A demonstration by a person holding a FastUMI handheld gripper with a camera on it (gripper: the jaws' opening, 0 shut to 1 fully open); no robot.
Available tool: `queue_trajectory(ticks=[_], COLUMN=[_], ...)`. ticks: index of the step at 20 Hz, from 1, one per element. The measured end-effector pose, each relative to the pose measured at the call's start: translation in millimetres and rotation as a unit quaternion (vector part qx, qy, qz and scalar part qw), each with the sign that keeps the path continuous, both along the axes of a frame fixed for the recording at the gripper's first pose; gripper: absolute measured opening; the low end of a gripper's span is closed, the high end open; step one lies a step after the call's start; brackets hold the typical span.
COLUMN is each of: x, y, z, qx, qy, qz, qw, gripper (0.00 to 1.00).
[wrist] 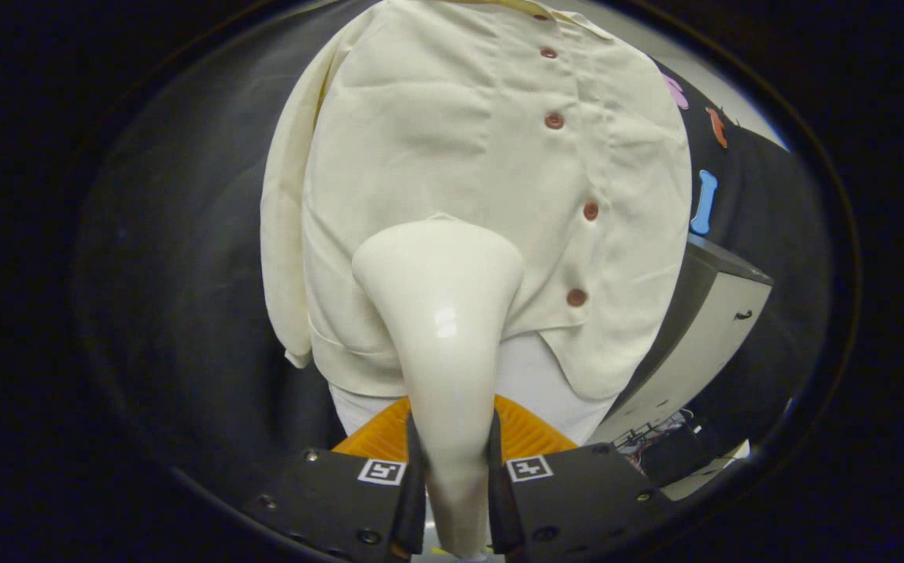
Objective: Iron the clothes twice with a garment steamer, once on the left side and once on the right side.
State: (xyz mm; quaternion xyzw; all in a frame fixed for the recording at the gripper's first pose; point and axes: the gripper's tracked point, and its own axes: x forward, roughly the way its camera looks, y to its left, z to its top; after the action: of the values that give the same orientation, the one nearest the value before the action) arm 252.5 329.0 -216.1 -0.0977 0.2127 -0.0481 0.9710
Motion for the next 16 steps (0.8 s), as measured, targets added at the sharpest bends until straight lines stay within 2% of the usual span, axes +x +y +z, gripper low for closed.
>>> queue_trajectory(ticks=[8,12,16], x=[-3,-12,-35], y=[2,-8,-21], z=[-46,-46,-20], qx=[0.001,-0.007,0.005], qy=[0.042,0.048,0.030], qz=[0.007,0.000,-0.001], qw=[0.999,0.999,1.000], gripper=[0.33,0.33,0.33])
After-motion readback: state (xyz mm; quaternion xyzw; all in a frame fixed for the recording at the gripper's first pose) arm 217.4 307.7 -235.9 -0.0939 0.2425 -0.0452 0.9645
